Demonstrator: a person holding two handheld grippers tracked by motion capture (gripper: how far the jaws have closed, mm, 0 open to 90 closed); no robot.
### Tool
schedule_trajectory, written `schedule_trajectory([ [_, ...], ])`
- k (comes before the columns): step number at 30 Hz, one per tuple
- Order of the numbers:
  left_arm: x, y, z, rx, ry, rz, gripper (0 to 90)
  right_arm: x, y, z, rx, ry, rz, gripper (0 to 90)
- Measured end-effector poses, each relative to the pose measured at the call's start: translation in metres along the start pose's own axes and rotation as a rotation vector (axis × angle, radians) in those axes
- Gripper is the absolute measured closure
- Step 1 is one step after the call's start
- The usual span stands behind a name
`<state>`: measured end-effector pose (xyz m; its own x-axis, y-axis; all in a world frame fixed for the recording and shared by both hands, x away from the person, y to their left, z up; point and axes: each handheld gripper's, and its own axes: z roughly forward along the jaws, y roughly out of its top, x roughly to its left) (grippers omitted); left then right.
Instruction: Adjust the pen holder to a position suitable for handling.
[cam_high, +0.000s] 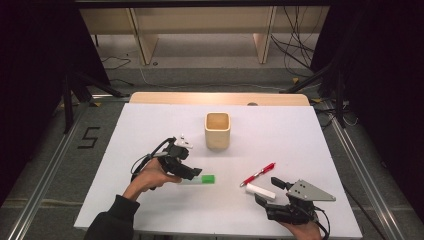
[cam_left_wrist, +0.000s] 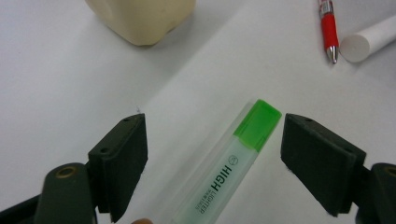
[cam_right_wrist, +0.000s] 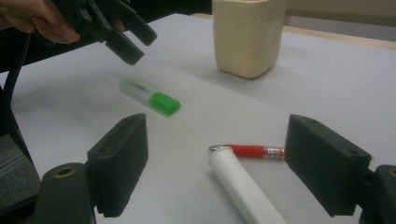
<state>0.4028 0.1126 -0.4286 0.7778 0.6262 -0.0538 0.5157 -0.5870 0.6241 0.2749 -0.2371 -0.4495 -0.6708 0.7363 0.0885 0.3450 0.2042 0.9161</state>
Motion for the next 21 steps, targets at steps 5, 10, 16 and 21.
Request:
schedule_trajectory([
  [5, -0.005, -0.002, 0.003, 0.033, -0.004, 0.023, 22.5, 0.001, 0.0, 0.0, 0.002, 0.003, -0.005, 22.5],
  [10, -0.008, -0.002, 0.005, 0.063, -0.021, 0.049, 22.1, 0.002, 0.0, -0.001, 0.002, 0.004, -0.009, 22.6],
  [16, -0.012, -0.002, 0.011, 0.109, -0.019, 0.089, 22.1, 0.002, 0.0, 0.0, 0.005, 0.006, -0.011, 22.5],
  [21, -0.015, -0.002, 0.018, 0.15, -0.029, 0.121, 22.4, 0.002, -0.001, 0.001, 0.01, 0.005, -0.012, 22.5],
])
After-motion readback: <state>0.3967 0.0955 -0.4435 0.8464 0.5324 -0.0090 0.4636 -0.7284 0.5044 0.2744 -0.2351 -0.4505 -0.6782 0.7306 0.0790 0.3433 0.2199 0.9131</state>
